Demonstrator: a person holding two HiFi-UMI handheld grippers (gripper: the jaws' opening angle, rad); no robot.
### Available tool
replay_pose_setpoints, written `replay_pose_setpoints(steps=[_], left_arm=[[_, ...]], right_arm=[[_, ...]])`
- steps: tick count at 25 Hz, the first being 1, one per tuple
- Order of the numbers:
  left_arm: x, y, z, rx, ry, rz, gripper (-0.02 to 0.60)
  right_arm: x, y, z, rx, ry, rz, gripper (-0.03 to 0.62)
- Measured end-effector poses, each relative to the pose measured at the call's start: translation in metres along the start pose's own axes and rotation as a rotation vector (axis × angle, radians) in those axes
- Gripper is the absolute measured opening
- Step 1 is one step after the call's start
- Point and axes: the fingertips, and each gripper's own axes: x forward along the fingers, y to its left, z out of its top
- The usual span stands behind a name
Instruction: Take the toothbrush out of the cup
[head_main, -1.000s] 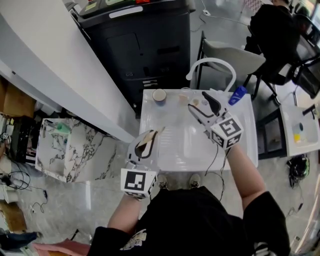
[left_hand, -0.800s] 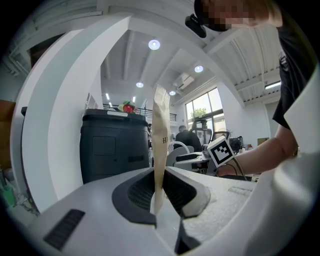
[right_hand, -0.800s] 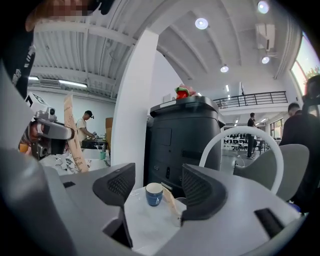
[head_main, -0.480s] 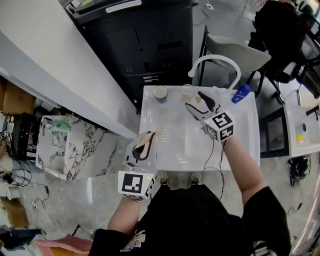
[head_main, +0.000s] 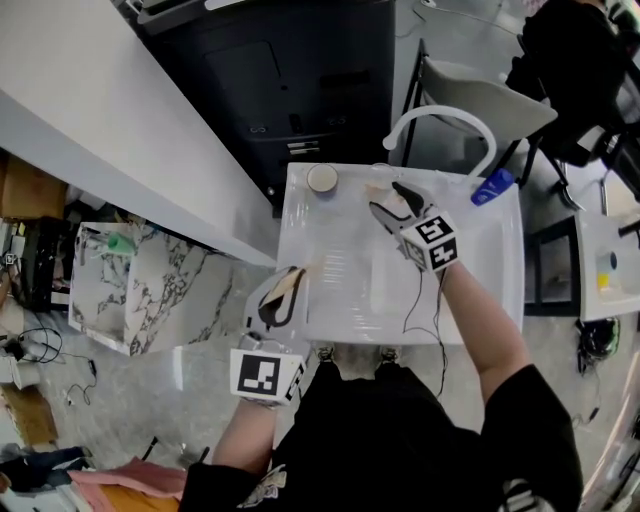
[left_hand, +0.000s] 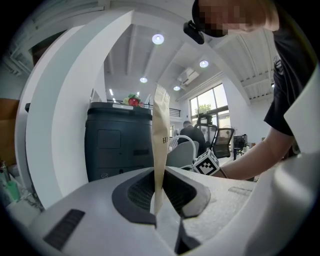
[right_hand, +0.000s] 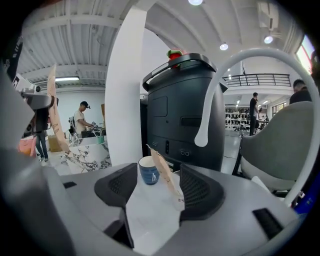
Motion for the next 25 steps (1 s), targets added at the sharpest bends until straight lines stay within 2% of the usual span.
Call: replay_pose_setpoints(steps=[11, 16, 25], left_arm=[[0.009, 0.004, -0.013, -0.014, 0.037, 0.007, 0.043], [0.013, 0.009, -0.020, -0.027, 0.056, 0.019, 0.043], [0.023, 0.019, -0.028, -0.038, 0.077, 0.031, 0.043]], right_arm=[[0.032, -0.020, -0.035, -0.009, 0.083, -0.012, 0.238], [0.047, -0.023, -0.041, -0.035, 0.096, 0.001, 0.232], [0.066, -0.026, -0.045, -0.046, 0.110, 0.019, 0.184]])
